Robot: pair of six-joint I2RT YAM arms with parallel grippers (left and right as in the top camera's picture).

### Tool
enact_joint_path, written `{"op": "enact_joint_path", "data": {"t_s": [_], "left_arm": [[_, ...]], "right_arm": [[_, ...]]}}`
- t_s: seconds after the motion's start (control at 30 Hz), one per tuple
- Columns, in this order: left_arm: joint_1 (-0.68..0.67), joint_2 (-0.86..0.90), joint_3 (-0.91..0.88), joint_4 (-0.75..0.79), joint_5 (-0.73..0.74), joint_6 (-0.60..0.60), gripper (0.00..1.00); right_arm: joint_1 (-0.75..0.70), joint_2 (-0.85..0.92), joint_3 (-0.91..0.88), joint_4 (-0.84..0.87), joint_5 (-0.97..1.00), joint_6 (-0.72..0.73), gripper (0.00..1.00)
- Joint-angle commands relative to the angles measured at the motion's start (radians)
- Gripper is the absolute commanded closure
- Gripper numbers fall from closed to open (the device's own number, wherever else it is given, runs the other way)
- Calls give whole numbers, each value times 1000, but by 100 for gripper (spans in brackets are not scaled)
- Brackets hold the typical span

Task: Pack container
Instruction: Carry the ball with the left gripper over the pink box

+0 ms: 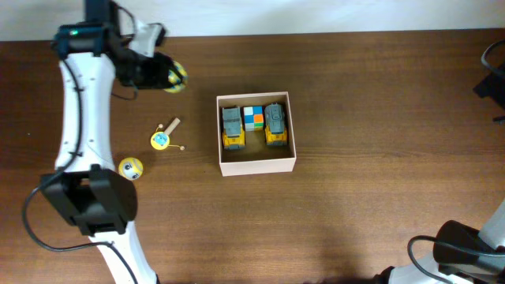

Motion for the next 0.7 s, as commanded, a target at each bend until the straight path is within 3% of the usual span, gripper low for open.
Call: {"op": "enact_joint_path", "data": {"t_s": [0.0, 0.2, 0.47, 0.67], "left_arm": [[-85, -1, 39, -97, 42, 215, 59], [-235, 0, 31, -233, -43, 306, 61], [-403, 0, -33, -233, -210, 307, 56], [-431, 0, -166, -212, -276, 307, 58]], "right_arm": [[-3, 5, -3, -5, 16, 12, 1], [-3, 5, -3, -5, 16, 12, 1], [-3, 5, -3, -5, 16, 12, 1], [-3, 5, -3, -5, 16, 12, 1]]}}
